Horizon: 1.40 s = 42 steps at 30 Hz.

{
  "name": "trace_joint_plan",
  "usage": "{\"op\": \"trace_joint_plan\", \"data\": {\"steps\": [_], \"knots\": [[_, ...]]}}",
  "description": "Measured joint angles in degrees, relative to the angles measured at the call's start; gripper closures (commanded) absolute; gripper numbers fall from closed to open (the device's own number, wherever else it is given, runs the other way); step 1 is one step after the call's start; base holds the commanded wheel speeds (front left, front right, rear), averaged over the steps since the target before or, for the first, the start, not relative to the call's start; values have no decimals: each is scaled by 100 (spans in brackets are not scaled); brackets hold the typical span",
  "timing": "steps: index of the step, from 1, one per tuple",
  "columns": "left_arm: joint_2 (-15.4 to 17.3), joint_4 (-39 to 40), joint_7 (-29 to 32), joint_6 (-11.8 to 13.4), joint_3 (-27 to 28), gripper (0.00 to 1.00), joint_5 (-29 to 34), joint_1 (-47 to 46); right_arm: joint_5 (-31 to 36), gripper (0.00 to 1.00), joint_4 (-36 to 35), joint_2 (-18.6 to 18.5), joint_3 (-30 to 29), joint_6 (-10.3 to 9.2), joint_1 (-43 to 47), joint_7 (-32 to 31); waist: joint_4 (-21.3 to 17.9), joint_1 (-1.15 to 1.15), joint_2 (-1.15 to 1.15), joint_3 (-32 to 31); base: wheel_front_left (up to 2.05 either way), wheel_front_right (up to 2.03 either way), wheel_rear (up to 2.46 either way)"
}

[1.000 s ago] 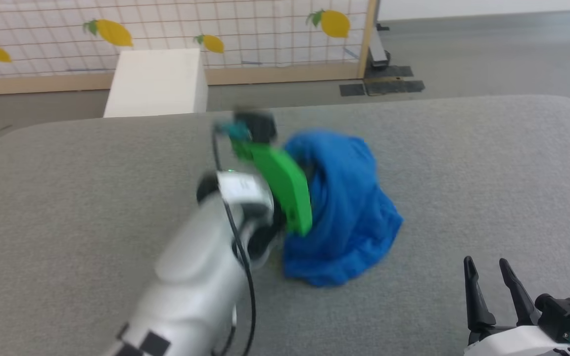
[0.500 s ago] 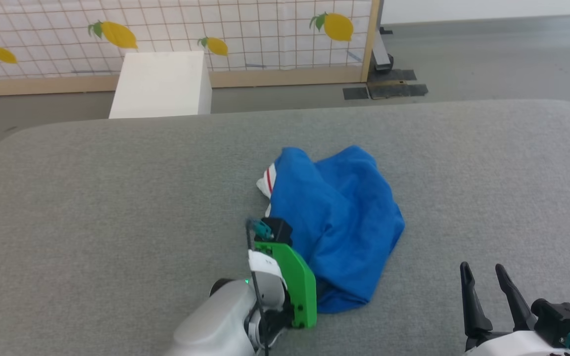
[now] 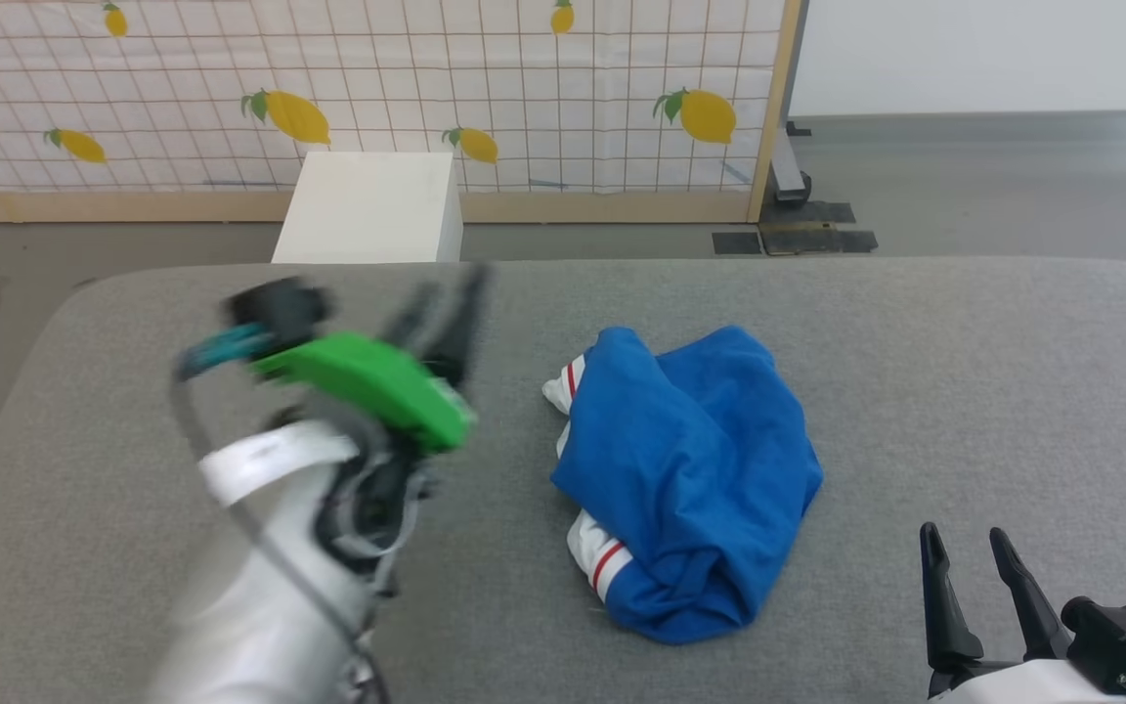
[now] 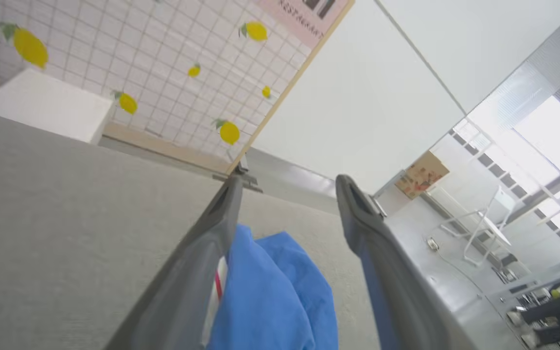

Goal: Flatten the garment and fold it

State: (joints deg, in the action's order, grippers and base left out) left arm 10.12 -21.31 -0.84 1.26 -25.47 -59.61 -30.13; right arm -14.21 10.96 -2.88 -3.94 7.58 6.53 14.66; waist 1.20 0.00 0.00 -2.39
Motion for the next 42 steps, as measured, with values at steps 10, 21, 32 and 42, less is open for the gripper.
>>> {"op": "trace_joint_plan", "data": {"steps": [10,21,32,42], "knots": [[1007,605,-1367,500,257,0,1848,1378,1,0,-67,-1,-67,0,60,0,123,0,0,-51,0,0,0],[889,1118,-1389,688,493,0,2606,2564,0,0,-86,-1,-78,0,63,0,104,0,0,117,0,0,0],[626,1172,-1389,678,675,0,2693,2651,222,0,-73,1,-248,0,-497,-658,220,0,0,284,0,0,0],[348,1261,-1389,532,724,0,2932,2525,1053,0,924,-277,101,0,-3053,-3644,429,0,0,743,0,0,0]]}}
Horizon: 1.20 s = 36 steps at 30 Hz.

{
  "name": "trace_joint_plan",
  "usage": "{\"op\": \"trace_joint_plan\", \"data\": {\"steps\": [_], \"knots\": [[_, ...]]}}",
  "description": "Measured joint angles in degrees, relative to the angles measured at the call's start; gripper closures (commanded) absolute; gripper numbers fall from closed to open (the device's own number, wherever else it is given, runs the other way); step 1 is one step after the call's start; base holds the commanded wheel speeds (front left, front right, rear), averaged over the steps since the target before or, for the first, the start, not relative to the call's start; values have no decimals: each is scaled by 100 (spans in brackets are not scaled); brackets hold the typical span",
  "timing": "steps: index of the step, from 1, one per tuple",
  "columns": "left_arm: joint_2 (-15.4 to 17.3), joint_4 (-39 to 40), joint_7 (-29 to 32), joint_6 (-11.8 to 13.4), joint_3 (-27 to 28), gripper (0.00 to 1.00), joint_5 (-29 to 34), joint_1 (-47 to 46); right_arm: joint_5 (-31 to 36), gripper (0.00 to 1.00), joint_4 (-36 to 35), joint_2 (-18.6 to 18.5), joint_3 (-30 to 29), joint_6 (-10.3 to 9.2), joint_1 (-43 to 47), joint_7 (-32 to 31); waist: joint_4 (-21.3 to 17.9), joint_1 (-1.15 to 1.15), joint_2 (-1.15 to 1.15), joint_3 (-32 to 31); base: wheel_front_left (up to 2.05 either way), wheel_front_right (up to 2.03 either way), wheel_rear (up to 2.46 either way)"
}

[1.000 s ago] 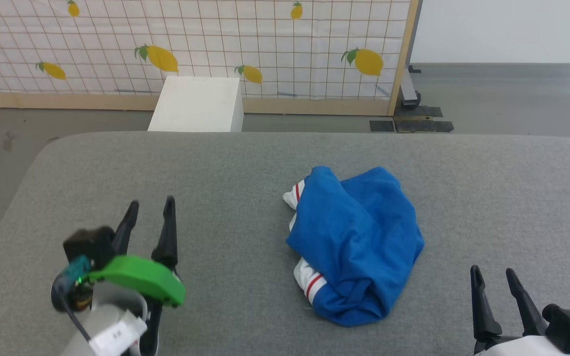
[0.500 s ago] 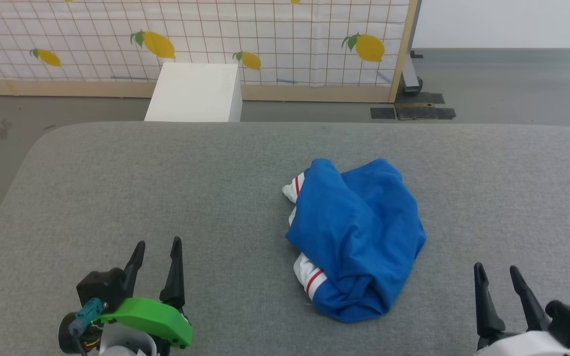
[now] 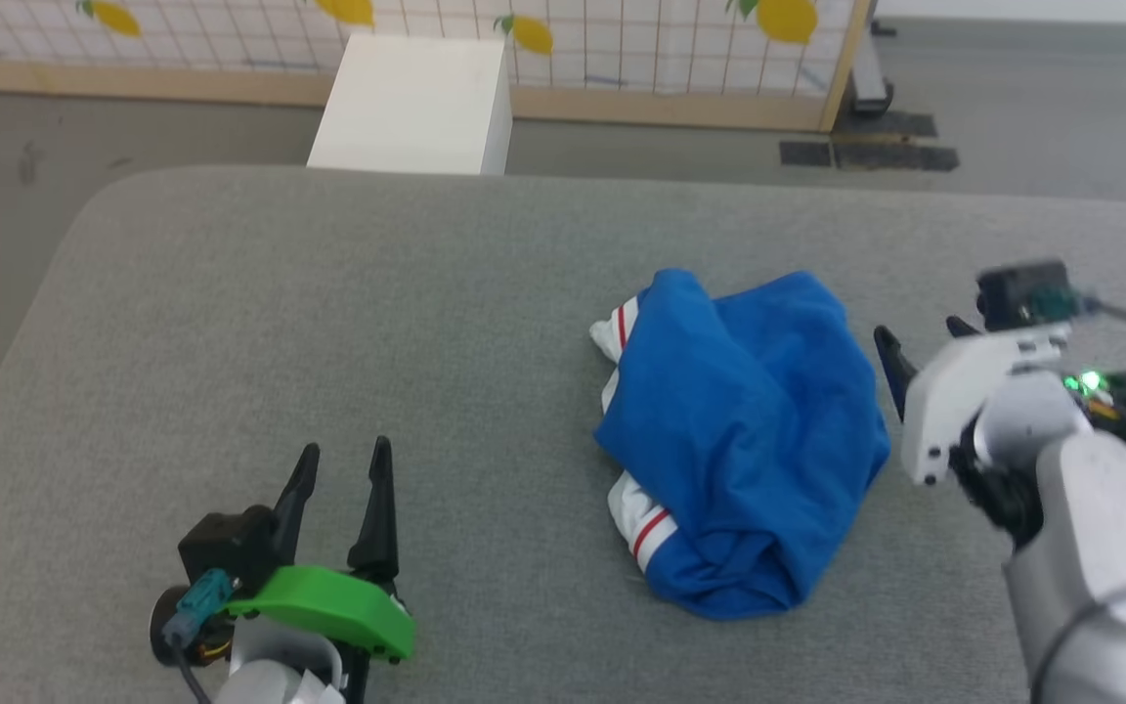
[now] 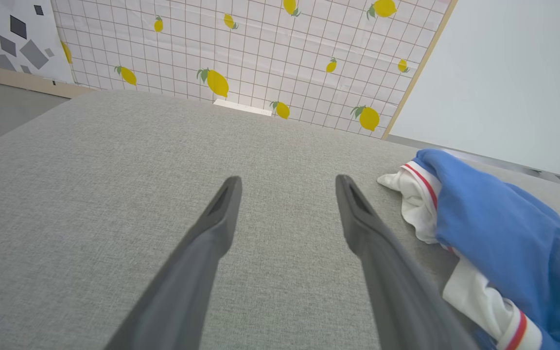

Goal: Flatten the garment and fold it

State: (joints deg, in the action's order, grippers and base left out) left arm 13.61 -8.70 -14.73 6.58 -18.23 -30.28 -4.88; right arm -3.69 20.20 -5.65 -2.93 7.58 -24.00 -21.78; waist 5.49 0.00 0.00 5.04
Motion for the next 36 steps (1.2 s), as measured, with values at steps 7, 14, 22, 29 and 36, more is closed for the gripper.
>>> {"op": "trace_joint_plan", "data": {"steps": [7,14,22,29,36], "knots": [[-204,-13,0,-136,-2,0,99,-291,164,0,1024,-439,547,0,-970,-1482,279,0,0,411,0,0,0],[-380,-141,0,-257,78,0,203,-404,-29,0,1558,-478,1026,0,-1051,-1653,615,0,0,750,0,0,0],[-480,-298,0,-376,270,0,289,-391,-481,100,1503,-546,959,1,-1138,-1012,716,0,0,717,0,0,0],[-509,-391,-1,-457,319,0,305,-260,-867,100,419,-615,87,1,-940,-381,455,0,0,384,0,0,0],[-520,-434,1,-485,312,0,261,-146,-802,100,-811,-267,-1038,-1,1180,-748,40,0,0,71,0,0,0]]}}
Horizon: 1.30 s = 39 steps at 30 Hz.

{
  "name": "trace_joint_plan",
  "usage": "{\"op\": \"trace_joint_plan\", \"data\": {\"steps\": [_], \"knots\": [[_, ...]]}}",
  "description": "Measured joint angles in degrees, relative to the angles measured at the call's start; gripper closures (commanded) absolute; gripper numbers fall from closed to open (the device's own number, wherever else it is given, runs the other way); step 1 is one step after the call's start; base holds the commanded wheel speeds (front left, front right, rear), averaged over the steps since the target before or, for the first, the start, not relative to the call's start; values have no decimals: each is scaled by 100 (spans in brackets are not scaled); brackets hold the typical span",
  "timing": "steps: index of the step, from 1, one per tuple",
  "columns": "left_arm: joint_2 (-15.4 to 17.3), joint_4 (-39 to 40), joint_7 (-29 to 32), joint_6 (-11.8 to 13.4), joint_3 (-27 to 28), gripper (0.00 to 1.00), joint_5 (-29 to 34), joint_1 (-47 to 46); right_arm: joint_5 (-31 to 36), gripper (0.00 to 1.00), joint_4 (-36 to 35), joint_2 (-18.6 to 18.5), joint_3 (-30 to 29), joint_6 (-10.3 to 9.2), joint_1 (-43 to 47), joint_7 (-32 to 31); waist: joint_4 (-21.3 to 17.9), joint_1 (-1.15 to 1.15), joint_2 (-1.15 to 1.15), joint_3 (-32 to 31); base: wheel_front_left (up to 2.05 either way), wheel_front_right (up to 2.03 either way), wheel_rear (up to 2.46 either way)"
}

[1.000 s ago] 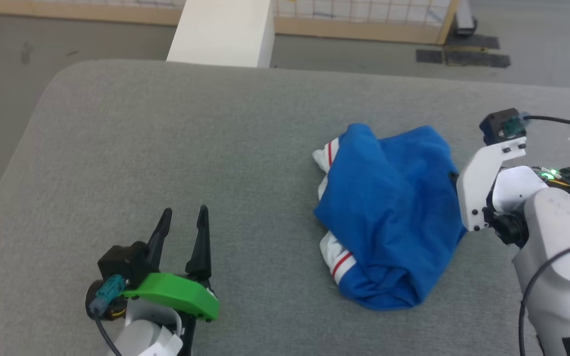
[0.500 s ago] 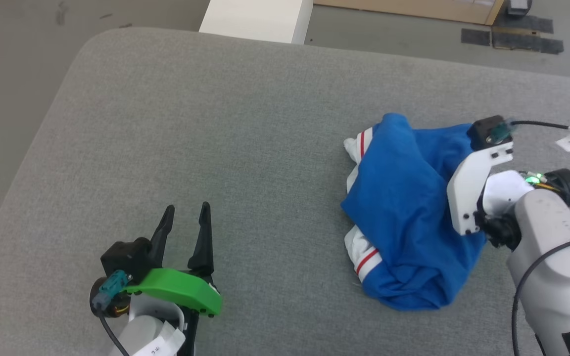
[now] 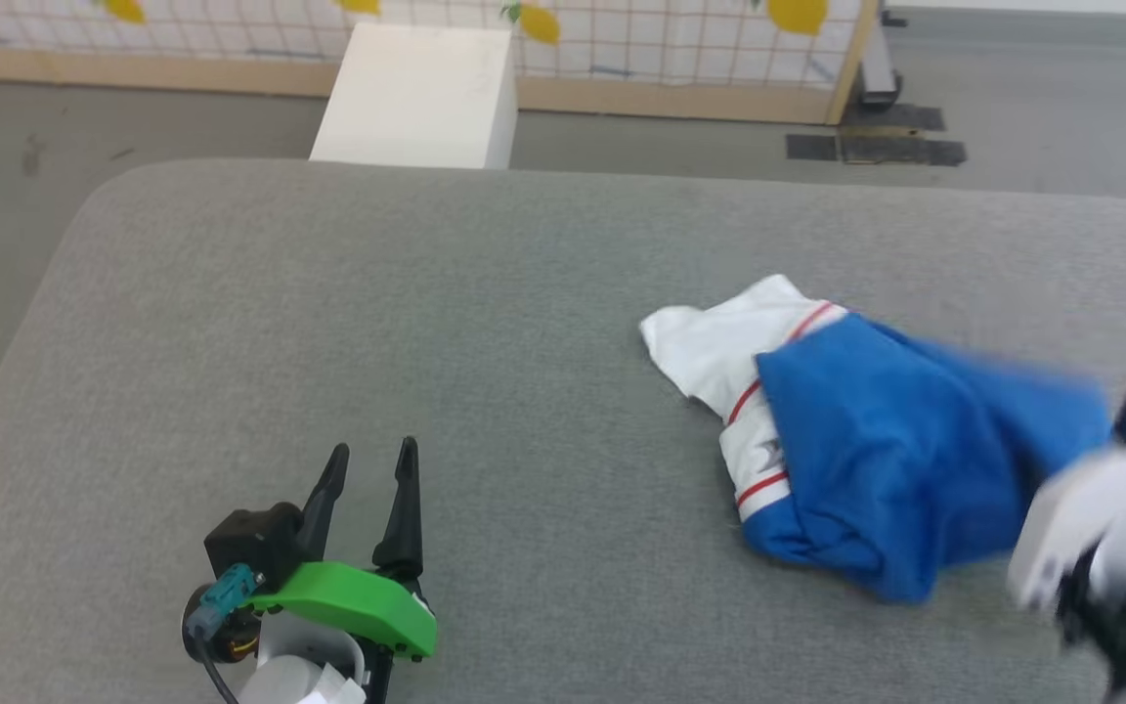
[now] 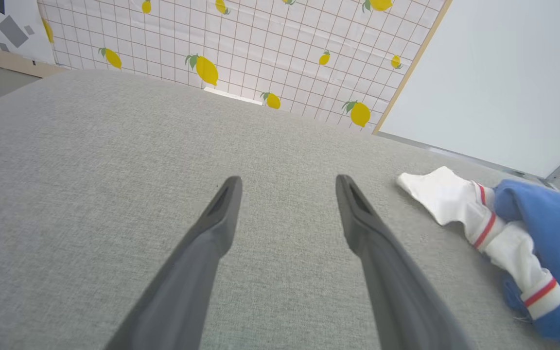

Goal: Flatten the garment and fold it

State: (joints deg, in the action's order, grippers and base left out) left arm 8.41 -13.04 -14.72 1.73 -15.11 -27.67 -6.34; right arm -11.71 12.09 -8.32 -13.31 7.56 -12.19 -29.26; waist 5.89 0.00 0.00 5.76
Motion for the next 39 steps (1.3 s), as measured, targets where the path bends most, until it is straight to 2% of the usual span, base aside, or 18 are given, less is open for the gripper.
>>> {"op": "trace_joint_plan", "data": {"steps": [3,6,7,8,11,13,18,23,26,29,34,39], "knots": [[-4,-13,27,-13,-19,0,-15,8,-112,100,-300,350,33,0,953,-327,-144,0,0,-97,0,0,0],[-19,-36,35,-15,-32,0,-18,8,-410,100,-476,505,190,1,1486,-475,-215,0,0,-169,0,0,0],[-21,-43,41,-15,-35,0,-24,8,-510,95,-523,525,214,0,1567,-479,-227,0,0,-185,0,0,0],[-22,-51,51,-16,-38,0,-33,8,-592,0,-598,536,232,0,1627,-447,-237,0,0,-201,0,0,0],[-22,-77,79,-19,-56,0,-59,8,-829,0,-828,547,90,1,1645,-89,-245,0,0,-249,0,0,0],[-22,-78,103,-19,-60,0,-66,9,-1116,0,-1035,552,-171,1,1617,377,-248,0,0,-292,0,0,0],[-37,-46,208,-25,-90,0,-203,11,-1243,0,-1424,536,-927,0,1446,1360,-290,0,0,-366,0,0,0],[-178,-35,606,-68,-302,0,-315,-216,-1077,0,-1528,541,-1155,0,1446,1500,-419,0,0,-382,0,0,0],[-330,-130,1235,-113,-620,0,-390,-735,-1035,0,-1559,541,-1181,0,1445,1470,-518,0,0,-351,0,0,0],[-474,-385,2252,-246,-1078,0,-678,-1419,-996,0,-1559,541,-1132,0,1423,1463,-616,0,0,-276,0,0,0],[-521,-947,3894,-233,-1891,0,-717,-2547,-1053,0,-1483,543,-1004,0,1304,1475,-815,0,0,-93,0,0,0],[-541,-1423,4759,-272,-2675,0,-549,-3323,-1095,0,-1376,544,-878,1,1213,1556,-1081,0,0,121,0,0,0]]}}
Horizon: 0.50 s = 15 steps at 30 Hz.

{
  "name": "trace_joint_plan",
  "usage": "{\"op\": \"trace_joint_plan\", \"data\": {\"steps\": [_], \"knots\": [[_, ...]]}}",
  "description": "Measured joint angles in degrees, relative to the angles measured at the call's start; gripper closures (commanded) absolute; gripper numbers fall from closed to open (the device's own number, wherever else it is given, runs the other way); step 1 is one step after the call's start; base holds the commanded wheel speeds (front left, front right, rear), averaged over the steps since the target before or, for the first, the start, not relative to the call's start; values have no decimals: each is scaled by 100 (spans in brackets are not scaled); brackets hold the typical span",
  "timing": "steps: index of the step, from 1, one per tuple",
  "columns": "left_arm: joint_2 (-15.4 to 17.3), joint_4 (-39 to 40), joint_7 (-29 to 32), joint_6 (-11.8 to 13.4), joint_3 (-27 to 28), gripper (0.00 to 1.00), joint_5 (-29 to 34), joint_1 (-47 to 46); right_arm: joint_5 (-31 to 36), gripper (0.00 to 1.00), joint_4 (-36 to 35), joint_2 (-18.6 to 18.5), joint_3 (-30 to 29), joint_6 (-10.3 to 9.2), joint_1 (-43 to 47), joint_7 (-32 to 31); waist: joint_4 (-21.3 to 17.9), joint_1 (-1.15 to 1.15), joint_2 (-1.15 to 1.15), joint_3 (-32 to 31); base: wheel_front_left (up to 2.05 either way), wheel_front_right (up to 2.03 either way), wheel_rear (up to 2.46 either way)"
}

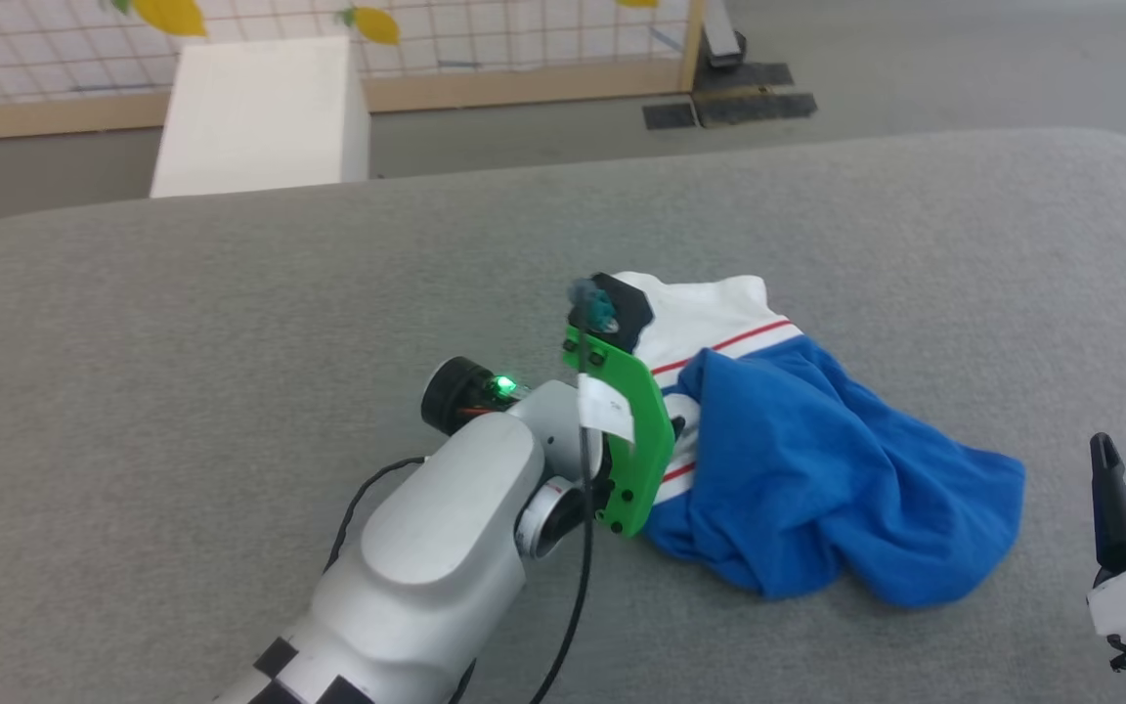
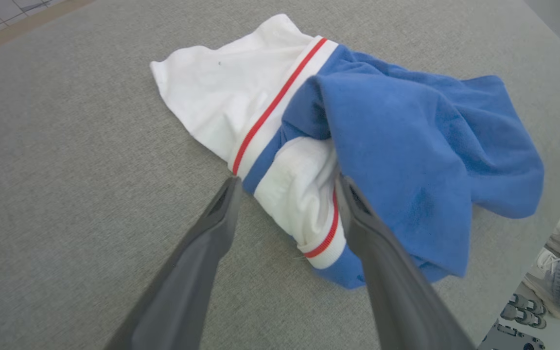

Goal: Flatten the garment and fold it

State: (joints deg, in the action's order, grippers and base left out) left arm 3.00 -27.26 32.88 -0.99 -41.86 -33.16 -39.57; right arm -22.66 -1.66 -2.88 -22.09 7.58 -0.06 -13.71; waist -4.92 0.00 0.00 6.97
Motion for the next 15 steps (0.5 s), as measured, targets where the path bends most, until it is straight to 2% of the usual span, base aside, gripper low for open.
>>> {"op": "trace_joint_plan", "data": {"steps": [4,8,9,11,15], "knots": [[-9,-323,267,-30,-377,0,4,-185,-11,0,111,0,15,-1,-42,121,-215,0,0,171,0,0,0],[-10,-581,272,-23,-530,0,9,-250,-11,0,208,-1,15,-1,-73,213,-361,0,0,343,0,0,0],[-10,-608,218,-23,-526,21,-2,-254,-11,0,222,-1,14,-1,-88,218,-383,0,0,374,0,0,0],[-10,-656,99,-22,-555,100,-19,-296,-11,0,244,-1,0,-1,-112,257,-419,0,0,443,0,0,0],[-11,-617,-107,-49,-589,100,-203,-389,-7,0,294,-2,-9,-1,-115,264,-366,0,0,496,0,0,0]]}}
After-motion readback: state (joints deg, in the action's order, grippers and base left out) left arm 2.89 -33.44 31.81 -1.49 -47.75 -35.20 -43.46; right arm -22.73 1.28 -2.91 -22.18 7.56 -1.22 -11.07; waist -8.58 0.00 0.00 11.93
